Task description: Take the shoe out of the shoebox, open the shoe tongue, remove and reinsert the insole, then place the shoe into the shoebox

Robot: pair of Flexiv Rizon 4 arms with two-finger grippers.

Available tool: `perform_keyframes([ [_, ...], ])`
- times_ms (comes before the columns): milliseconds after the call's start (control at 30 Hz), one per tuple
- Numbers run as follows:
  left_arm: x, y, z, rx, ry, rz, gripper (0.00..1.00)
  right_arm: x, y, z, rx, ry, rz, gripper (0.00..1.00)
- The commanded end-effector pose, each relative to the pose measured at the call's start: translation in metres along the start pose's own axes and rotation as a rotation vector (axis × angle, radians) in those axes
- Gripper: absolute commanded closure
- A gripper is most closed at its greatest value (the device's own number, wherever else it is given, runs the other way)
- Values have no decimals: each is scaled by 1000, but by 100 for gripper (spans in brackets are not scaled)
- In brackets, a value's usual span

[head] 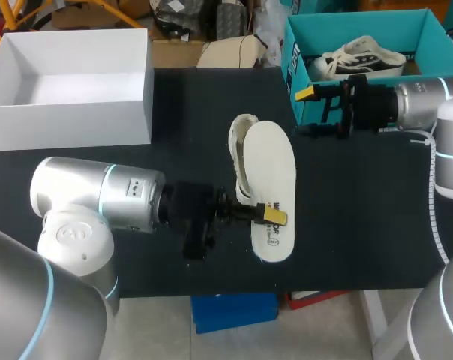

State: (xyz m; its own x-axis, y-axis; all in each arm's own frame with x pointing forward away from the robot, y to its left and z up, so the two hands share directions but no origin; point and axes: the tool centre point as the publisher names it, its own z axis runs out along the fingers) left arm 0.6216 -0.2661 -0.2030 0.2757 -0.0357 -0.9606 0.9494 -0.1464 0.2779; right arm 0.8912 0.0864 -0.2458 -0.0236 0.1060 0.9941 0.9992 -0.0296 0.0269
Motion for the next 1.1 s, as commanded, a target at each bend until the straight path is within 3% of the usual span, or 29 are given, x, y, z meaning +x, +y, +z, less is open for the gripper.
perform_keyframes([
  [33, 18, -5, -7, -31, -50, 6, 100, -1, 0, 1, -3, 0, 0, 0],
  [333, 49, 17, -20, -40, -25, -46, 100, -1, 0, 1, -3, 0, 0, 0],
  [700, 82, 85, -45, -42, 20, -85, 100, -1, 0, 1, -3, 0, 0, 0],
  [933, 97, 130, -42, -29, 31, -80, 100, -1, 0, 1, -3, 0, 0, 0],
  [1100, 105, 152, -36, -26, 32, -82, 100, -1, 0, 1, -3, 0, 0, 0],
])
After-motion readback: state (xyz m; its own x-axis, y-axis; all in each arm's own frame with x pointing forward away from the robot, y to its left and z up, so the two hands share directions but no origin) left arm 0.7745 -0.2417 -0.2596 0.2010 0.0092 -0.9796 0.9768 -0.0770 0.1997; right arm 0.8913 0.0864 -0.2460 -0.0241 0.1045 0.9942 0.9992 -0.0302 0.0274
